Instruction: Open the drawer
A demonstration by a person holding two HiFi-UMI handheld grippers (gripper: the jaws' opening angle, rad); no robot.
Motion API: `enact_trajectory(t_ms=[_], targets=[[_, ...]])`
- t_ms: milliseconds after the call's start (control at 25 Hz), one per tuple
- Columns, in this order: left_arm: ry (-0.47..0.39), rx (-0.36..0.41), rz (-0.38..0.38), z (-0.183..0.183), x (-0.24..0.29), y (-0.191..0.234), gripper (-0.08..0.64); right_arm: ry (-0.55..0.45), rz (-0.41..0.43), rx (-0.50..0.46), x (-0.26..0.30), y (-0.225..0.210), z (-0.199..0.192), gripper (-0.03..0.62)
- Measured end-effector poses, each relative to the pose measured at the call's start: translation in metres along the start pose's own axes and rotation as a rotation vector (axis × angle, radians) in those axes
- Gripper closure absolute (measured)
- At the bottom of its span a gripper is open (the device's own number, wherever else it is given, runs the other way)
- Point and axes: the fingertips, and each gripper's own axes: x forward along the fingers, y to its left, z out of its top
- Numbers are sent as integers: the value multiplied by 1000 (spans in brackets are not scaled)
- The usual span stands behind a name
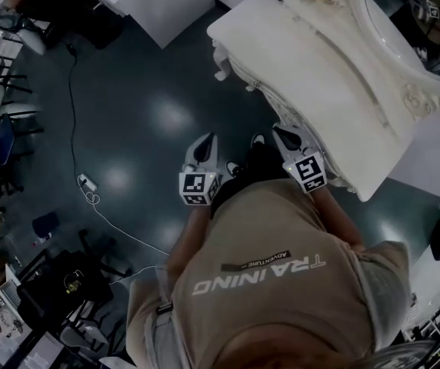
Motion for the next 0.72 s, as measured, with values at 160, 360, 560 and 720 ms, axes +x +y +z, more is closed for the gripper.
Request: enact_trajectory(t_ms=[160, 360, 560, 720], targets=[[20, 4, 13, 7, 36, 21, 552, -16, 8, 63, 33, -25, 0, 589], [76, 102, -5, 43, 73, 61, 552, 14, -23, 71, 81, -65, -2, 589], [92, 226, -53, 89, 115, 85, 552, -8, -80, 163, 111, -113, 14, 589], [112, 221, -119, 103, 163, 67, 552, -26, -100, 191, 121, -142, 21, 589]])
